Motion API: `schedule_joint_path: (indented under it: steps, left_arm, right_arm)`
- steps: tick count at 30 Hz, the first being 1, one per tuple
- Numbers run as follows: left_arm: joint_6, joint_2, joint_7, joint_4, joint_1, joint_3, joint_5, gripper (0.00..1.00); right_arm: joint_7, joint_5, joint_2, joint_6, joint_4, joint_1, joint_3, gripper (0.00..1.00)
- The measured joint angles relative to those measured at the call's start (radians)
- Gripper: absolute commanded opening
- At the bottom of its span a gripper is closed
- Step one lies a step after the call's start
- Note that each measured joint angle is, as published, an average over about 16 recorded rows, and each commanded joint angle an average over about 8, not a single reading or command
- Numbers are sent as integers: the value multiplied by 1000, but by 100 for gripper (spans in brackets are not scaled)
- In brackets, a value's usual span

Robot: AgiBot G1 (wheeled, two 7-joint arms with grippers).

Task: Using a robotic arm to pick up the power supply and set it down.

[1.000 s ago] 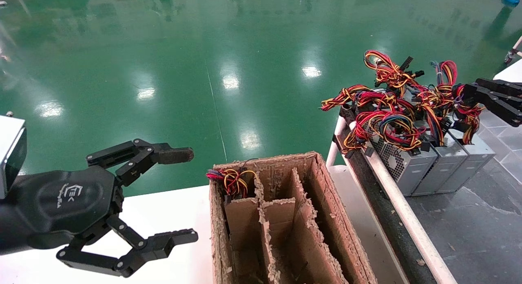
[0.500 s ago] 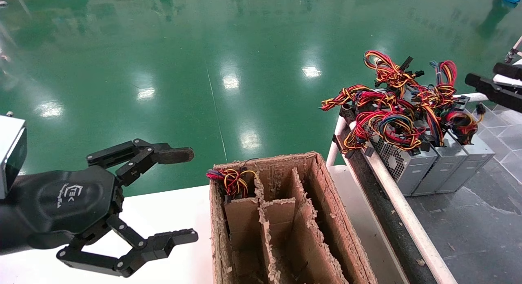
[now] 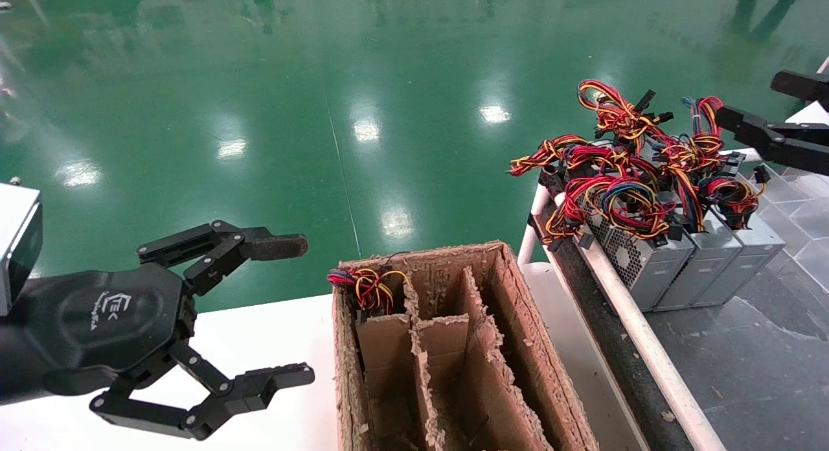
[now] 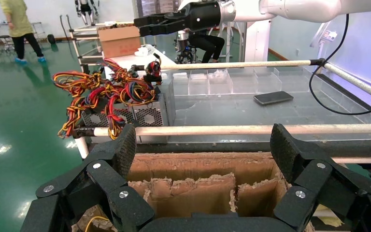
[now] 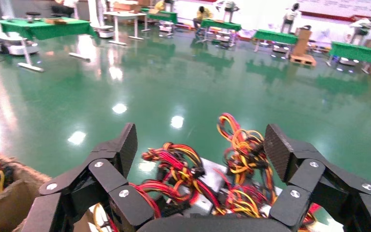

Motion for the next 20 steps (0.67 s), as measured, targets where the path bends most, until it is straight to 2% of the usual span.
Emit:
schedule_joint_path:
  steps: [13, 20]
  left_arm:
    - [0, 0, 0, 0, 0, 0, 0, 100]
    - [0, 0, 0, 0, 0, 0, 0, 100]
  right_arm:
    - [97, 81, 13, -29, 283, -136, -2, 100]
    - [123, 103, 17, -37, 359, -173, -3, 100]
